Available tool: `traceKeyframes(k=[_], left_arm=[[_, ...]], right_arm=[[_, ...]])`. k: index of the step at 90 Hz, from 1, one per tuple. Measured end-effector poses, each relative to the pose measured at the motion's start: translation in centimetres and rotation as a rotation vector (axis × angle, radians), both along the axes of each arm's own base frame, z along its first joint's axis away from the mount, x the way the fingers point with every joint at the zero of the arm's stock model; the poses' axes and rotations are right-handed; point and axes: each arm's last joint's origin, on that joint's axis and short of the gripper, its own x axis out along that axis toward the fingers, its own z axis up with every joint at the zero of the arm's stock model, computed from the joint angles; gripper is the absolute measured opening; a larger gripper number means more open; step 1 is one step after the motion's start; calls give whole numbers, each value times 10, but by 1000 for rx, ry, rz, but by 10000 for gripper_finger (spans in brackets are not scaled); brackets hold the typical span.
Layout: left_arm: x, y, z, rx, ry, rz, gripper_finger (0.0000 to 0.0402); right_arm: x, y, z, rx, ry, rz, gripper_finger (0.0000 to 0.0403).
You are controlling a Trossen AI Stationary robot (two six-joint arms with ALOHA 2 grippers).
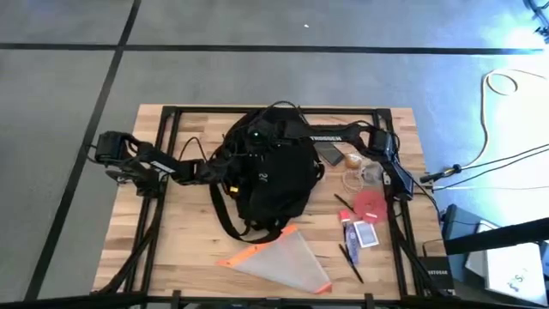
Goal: Unpack backpack
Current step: Move the black bag to the center of the table
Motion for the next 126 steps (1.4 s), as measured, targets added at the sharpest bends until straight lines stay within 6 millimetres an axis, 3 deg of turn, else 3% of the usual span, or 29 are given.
traceKeyframes(k=[13, 31, 49, 69, 85, 106, 116, 126], left_arm=[[-2, 1, -3, 24, 40, 30, 185], [-5, 3, -4, 3, 28, 154, 185], [-7, 3, -7, -24, 58, 183, 185], [-8, 2, -7, -16, 68, 183, 185], [-8, 2, -7, -12, 68, 181, 185], [-8, 1, -7, -10, 63, 178, 185], [-7, 1, -7, -5, 61, 171, 185], [-7, 1, -7, -5, 62, 169, 185]], right_arm=[[-10, 3, 7, -40, 80, 98, 207], [-11, 11, -14, -17, 172, 207, 207], [1, 14, -15, -24, 59, 304, 207], [10, 41, -14, -174, 21, 508, 207], [11, 31, -26, -227, 78, 416, 207], [0, 10, -45, 73, 155, 253, 201], [-9, 8, -49, 106, 251, 248, 174], [-16, 11, -49, 66, 337, 225, 121]])
